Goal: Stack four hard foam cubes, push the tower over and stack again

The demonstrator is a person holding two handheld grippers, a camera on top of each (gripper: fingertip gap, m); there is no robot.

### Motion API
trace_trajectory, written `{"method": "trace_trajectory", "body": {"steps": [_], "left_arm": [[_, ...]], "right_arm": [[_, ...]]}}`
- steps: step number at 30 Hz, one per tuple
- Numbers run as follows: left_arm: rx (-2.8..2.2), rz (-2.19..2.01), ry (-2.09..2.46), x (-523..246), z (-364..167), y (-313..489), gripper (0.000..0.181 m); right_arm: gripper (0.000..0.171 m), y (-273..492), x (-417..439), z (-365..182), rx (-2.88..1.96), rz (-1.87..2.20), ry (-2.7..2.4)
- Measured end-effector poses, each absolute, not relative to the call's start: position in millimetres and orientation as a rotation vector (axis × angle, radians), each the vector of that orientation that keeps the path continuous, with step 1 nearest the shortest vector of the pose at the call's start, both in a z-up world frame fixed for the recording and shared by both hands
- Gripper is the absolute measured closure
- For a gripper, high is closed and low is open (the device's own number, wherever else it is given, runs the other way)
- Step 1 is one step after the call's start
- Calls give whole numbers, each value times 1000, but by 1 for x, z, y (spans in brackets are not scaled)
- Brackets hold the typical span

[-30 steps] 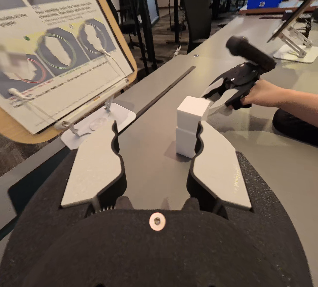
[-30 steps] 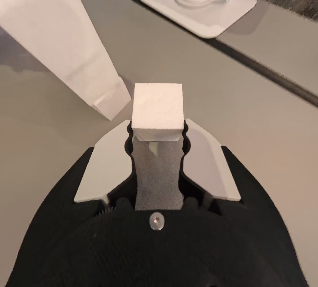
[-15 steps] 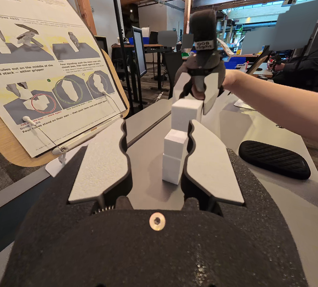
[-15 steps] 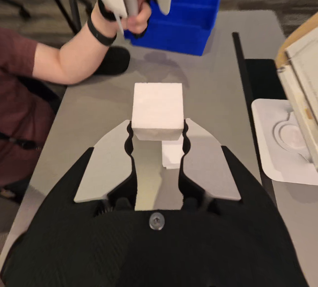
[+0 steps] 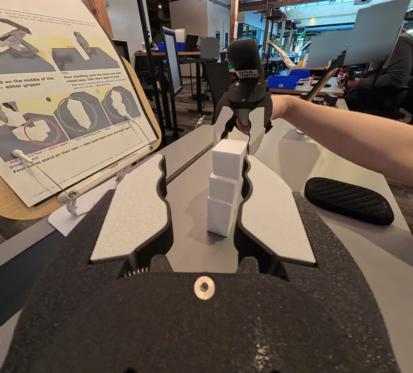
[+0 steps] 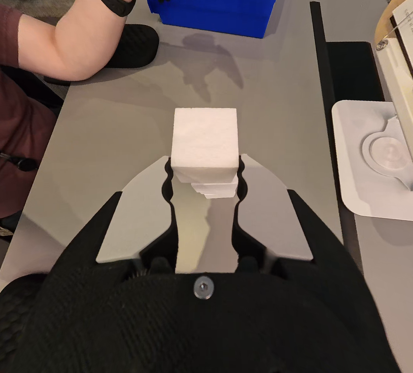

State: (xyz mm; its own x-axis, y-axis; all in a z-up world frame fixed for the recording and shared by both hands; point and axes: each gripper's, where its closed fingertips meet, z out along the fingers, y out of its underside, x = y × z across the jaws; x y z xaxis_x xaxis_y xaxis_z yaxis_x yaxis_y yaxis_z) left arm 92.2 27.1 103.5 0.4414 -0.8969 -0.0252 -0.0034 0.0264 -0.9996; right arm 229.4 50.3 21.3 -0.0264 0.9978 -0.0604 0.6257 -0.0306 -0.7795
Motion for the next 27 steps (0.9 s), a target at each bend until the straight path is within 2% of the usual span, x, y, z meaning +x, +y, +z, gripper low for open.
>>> {"method": "trace_trajectory", "body": {"steps": [18, 20, 24, 27], "left_arm": [[-1423, -784, 956, 105, 86, 29, 115], [-1430, -771, 956, 105, 85, 30, 112], [-1437, -768, 955, 106, 84, 31, 110], [-1451, -756, 936, 104, 83, 35, 108]], "right_arm": [[114, 54, 229, 14, -1670, 869, -1700], [101, 57, 229, 14, -1676, 845, -1667], [84, 55, 236, 22, -1650, 797, -1601], [80, 55, 253, 39, -1566, 710, -1466]]}}
